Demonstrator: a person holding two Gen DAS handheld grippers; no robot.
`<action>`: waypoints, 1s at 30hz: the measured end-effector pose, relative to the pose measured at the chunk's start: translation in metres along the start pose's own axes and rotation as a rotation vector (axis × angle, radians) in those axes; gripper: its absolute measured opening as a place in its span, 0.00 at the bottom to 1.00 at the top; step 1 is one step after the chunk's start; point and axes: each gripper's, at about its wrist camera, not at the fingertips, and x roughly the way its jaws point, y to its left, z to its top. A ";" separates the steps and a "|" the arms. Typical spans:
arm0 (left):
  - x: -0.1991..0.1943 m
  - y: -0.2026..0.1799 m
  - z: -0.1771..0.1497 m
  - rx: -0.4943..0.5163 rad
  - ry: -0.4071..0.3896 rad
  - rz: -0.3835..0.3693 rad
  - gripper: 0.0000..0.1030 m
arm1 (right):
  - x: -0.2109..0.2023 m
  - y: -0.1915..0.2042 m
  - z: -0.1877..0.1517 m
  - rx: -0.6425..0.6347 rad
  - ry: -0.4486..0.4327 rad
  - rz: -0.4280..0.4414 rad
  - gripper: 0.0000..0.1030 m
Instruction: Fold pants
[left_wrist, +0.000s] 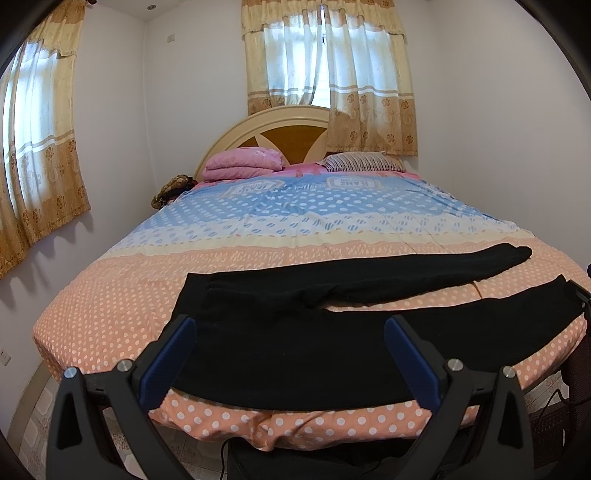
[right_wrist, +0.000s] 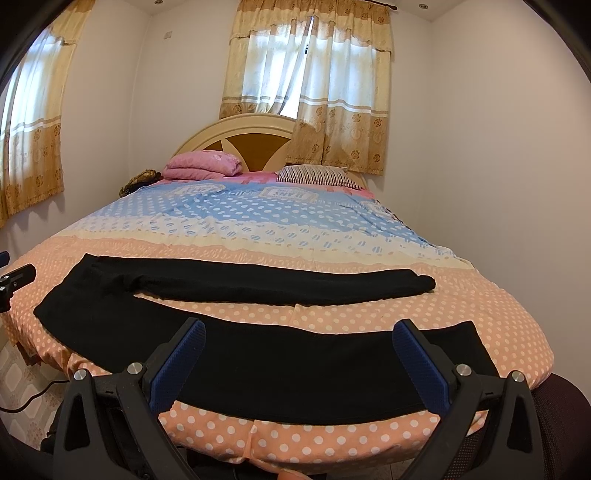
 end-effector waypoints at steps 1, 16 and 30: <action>0.000 0.000 0.000 -0.001 0.001 -0.001 1.00 | 0.000 0.000 0.000 0.000 0.001 0.000 0.99; 0.005 -0.001 -0.004 0.005 0.017 0.004 1.00 | 0.006 0.001 -0.004 -0.008 0.015 -0.002 0.99; 0.029 0.007 -0.013 0.012 0.062 0.044 1.00 | 0.020 0.003 -0.014 -0.017 0.050 0.011 0.99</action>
